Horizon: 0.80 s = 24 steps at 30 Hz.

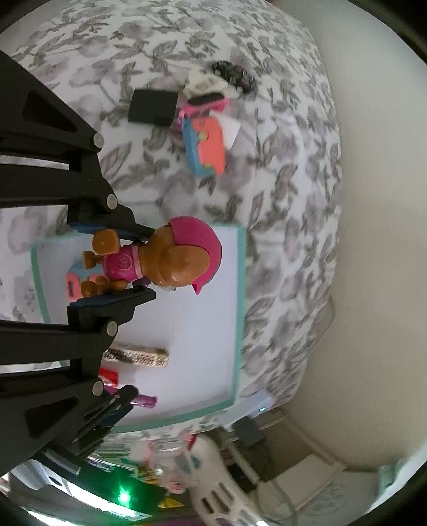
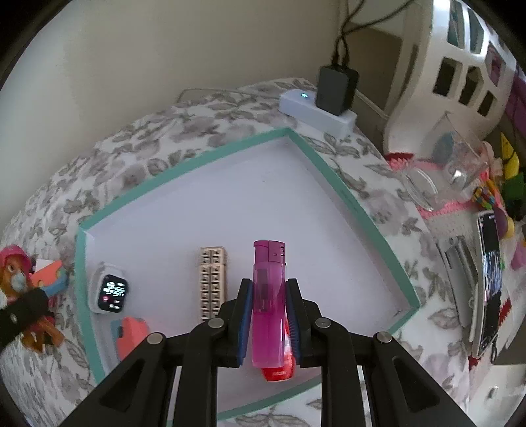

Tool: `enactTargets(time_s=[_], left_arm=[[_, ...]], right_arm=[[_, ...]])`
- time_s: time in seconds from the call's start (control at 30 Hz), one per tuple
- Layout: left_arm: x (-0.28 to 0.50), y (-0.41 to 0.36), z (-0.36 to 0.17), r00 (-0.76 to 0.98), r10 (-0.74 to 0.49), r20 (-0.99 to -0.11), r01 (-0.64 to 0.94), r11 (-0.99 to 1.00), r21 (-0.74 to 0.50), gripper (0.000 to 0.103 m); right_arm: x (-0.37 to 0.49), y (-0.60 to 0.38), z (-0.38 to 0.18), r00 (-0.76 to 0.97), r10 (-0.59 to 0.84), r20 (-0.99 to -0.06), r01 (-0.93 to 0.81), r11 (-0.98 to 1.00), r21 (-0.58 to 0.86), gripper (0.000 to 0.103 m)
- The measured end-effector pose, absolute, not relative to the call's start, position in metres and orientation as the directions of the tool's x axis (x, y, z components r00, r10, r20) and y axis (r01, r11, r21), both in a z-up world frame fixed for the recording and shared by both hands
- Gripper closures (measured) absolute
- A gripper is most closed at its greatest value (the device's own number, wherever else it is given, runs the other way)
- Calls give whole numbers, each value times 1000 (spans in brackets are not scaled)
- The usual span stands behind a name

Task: Organize rigid objects
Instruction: 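Carry pink lighter with right gripper while left gripper carries dog figurine over tray, then open left gripper to drop dog figurine in tray while right releases lighter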

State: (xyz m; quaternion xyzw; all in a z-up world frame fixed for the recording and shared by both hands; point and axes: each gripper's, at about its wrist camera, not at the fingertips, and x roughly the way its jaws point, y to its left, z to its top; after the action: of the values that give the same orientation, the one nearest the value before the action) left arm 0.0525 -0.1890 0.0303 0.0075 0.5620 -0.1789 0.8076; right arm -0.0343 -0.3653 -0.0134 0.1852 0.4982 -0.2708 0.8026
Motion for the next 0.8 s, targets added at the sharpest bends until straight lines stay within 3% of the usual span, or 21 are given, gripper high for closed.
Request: enactTargets(time_s=[0.37, 0.8], left_arm=[[31, -240, 6, 256, -264, -930, 405, 903, -144, 72], [34, -255, -15, 216, -248, -944, 419, 897, -139, 72]], right_arm=[[-50, -386, -22, 313, -277, -908, 680, 733, 11, 82], [-50, -387, -33, 297, -254, -921, 681, 732, 17, 81]])
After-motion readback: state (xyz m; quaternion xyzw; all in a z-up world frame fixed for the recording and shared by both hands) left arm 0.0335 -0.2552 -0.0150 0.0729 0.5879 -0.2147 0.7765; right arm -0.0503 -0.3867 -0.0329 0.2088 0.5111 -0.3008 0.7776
